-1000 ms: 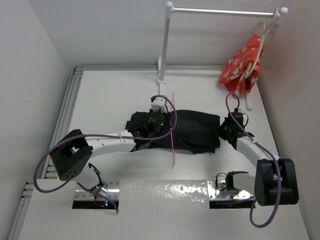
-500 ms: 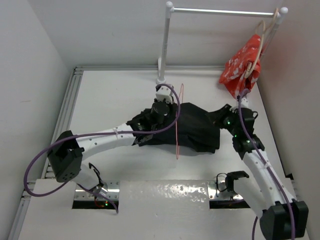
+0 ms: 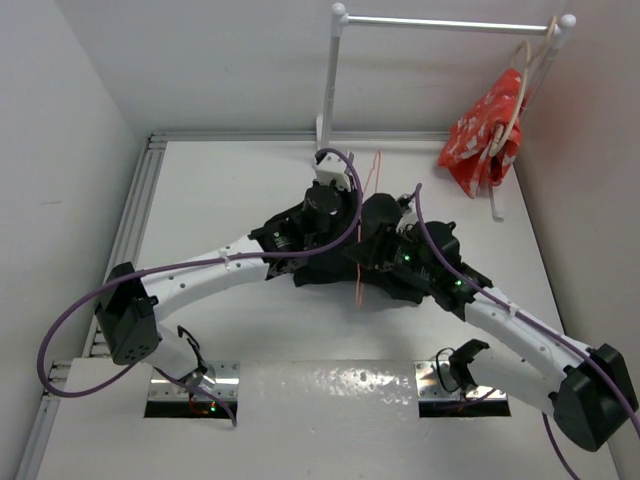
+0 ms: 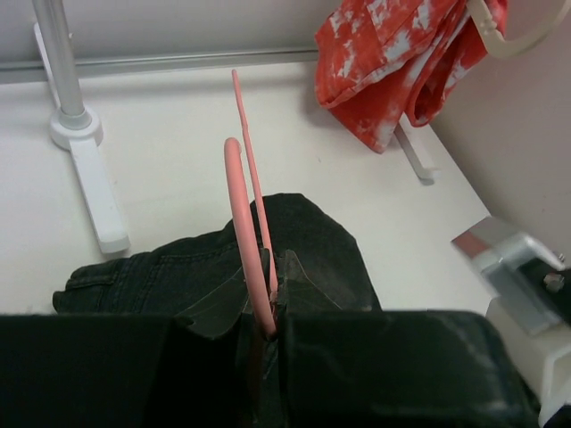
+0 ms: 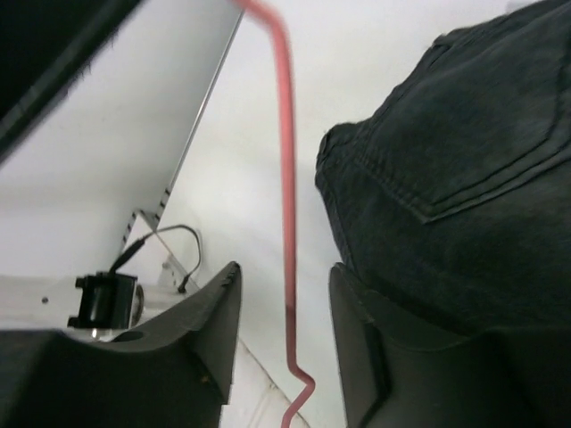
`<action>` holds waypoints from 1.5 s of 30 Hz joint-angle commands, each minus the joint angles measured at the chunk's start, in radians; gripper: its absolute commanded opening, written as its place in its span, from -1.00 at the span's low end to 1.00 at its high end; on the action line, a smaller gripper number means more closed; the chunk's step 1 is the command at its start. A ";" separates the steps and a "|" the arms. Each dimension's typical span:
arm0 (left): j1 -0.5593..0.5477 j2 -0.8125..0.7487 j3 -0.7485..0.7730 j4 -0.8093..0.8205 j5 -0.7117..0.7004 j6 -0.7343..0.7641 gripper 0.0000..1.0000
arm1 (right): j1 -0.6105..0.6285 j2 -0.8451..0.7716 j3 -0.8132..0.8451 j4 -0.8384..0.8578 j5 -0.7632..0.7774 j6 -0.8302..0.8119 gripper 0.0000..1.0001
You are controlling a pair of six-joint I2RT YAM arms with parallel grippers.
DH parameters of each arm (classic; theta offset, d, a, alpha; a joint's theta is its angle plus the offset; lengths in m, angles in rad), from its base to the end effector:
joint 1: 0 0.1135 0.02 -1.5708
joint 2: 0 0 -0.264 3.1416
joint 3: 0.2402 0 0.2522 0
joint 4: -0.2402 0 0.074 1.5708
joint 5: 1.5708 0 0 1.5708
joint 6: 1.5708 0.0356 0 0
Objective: Place the trousers on the hanger
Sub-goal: Place the hanger at the clothesline.
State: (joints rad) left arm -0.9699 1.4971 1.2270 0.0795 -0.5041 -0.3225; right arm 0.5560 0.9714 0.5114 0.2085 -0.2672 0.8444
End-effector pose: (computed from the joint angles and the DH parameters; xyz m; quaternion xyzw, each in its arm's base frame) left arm 0.2154 -0.2838 0.3493 0.0870 0.7585 -0.2177 0.6080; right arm 0.1837 0.1252 0.2495 0.0318 0.7868 0.4719 0.3966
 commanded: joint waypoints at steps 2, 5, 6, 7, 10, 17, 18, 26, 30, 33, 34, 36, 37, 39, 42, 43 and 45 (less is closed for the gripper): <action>-0.010 -0.050 0.069 0.088 -0.002 0.008 -1.00 | 0.038 0.003 0.033 0.066 0.042 -0.010 -0.29; -0.010 -0.029 0.133 0.048 -0.019 0.040 -1.00 | 0.039 -0.010 0.006 0.100 0.049 0.016 -0.42; -0.010 -0.028 0.155 0.037 -0.024 0.054 -1.00 | 0.039 -0.014 0.001 0.100 0.052 0.021 -0.50; -0.009 -0.026 0.157 0.042 -0.025 0.062 -1.00 | 0.039 -0.016 0.001 0.098 0.052 0.022 -0.51; -0.009 0.001 0.195 0.034 -0.025 0.076 -1.00 | 0.041 -0.026 0.003 0.098 0.057 0.031 -0.66; -0.006 0.020 0.291 0.031 -0.022 0.105 -1.00 | 0.044 -0.060 -0.008 0.160 0.077 0.123 -1.00; -0.006 0.028 0.299 0.020 -0.022 0.103 -1.00 | 0.044 -0.063 -0.001 0.160 0.082 0.142 -1.00; 0.010 -0.001 0.278 0.058 -0.036 0.102 -0.58 | 0.042 -0.085 0.128 0.075 0.140 0.199 -1.00; 0.013 -0.021 0.284 0.075 -0.027 0.126 -0.12 | 0.042 -0.059 0.156 0.072 0.146 0.199 -1.00; 0.014 -0.038 0.307 0.078 -0.019 0.151 -0.02 | 0.042 -0.039 0.168 0.080 0.151 0.200 -1.00; 0.014 -0.049 0.324 0.077 -0.019 0.164 0.03 | 0.042 -0.036 0.176 0.086 0.155 0.199 -1.00; 0.014 -0.063 0.335 0.075 -0.016 0.183 0.10 | 0.042 -0.022 0.190 0.085 0.164 0.190 -1.00; 0.016 -0.086 0.332 0.074 -0.011 0.184 0.12 | 0.042 -0.017 0.211 0.077 0.169 0.177 -1.00; 0.016 -0.115 0.310 0.085 -0.010 0.186 0.17 | 0.041 -0.010 0.236 0.069 0.186 0.160 -1.00; 0.014 -0.176 0.226 0.124 -0.034 0.188 0.18 | 0.039 0.010 0.317 0.043 0.230 0.098 -1.00; 0.014 -0.210 0.204 0.134 -0.062 0.189 0.18 | 0.039 0.019 0.337 0.014 0.246 0.081 -1.00; 0.014 -0.247 0.133 0.175 -0.091 0.189 0.18 | 0.022 0.059 0.402 -0.007 0.260 0.047 -1.00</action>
State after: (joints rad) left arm -0.9607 1.3174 1.4300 0.1661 -0.5411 -0.1539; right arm 0.5938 1.0164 0.7761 0.0898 -0.0654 0.9821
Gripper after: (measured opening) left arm 0.589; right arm 0.012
